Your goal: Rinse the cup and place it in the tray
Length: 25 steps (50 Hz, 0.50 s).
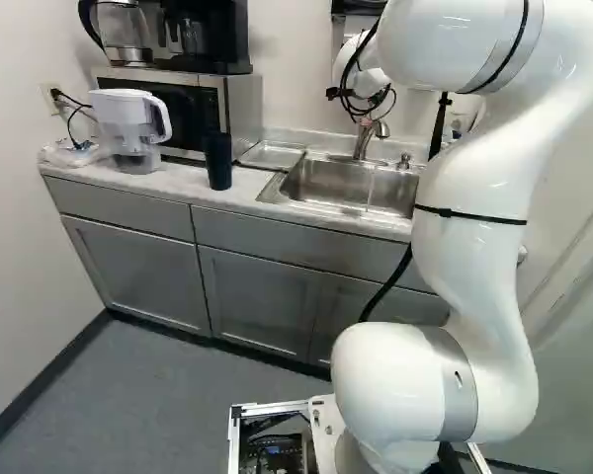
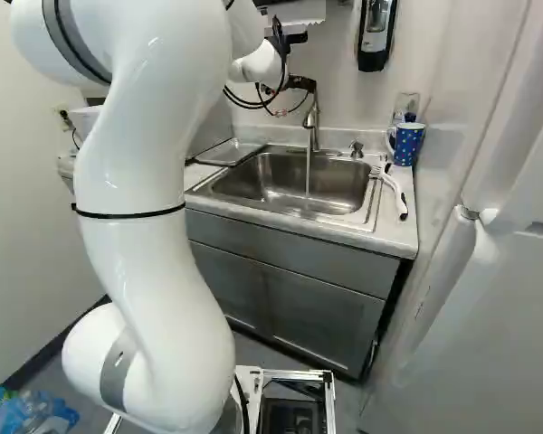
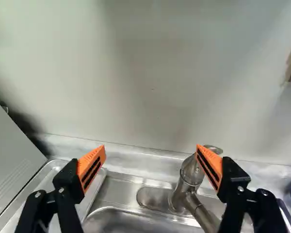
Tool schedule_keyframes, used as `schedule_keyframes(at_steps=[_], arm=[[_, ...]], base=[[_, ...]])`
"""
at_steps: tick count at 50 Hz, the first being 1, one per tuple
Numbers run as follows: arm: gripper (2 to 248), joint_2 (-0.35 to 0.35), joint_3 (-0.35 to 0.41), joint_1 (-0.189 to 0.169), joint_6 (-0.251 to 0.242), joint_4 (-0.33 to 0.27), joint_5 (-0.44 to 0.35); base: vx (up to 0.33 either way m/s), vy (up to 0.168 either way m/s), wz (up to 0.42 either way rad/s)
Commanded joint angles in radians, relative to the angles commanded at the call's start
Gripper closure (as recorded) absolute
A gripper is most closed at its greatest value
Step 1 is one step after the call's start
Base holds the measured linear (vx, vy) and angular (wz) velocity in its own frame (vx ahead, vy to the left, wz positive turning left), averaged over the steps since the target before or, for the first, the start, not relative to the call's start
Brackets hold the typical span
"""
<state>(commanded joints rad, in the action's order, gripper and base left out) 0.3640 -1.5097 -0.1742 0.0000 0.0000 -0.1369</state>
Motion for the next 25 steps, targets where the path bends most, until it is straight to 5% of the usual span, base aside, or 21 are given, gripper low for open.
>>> schedule_keyframes(at_steps=[25], arm=[[3, -0.093, 0.108, 0.037, 0.0, 0.0, 0.0]], base=[[0.0, 0.0, 0.0]])
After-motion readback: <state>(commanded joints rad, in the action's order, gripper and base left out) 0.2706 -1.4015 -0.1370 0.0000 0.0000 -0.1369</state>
